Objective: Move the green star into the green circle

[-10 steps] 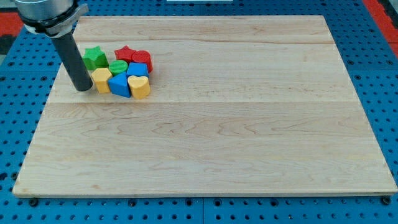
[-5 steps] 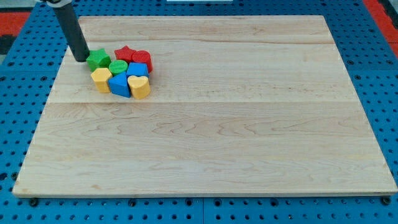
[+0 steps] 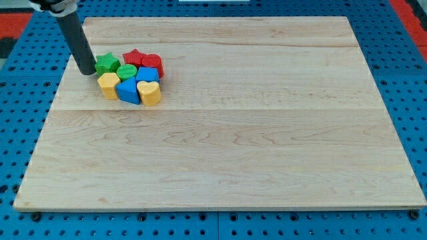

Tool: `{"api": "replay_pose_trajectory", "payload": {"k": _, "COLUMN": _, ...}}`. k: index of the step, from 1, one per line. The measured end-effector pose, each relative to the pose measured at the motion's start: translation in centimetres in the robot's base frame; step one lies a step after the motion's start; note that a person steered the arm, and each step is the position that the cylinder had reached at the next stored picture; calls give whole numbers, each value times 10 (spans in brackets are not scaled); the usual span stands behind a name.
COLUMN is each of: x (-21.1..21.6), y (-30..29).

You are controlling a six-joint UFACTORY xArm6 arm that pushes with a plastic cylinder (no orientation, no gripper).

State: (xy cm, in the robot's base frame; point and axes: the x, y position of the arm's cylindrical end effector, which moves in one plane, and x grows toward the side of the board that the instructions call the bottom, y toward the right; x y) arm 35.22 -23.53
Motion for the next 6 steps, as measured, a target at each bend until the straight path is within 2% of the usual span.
{"api": "replay_pose_trajectory", "payload": {"k": 1, "x": -31, "y": 0}}
{"api": "replay_pose_trajectory", "payload": {"k": 2, "x": -36, "y": 9}}
{"api": "replay_pose_trajectory", "payload": {"k": 4, "x": -4, "y": 22}}
{"api": "replay_pose_trajectory", "payload": {"k": 5, "x": -13, "y": 22}}
{"api": "replay_pose_trajectory", "payload": {"k": 6, "x": -9, "y": -20}}
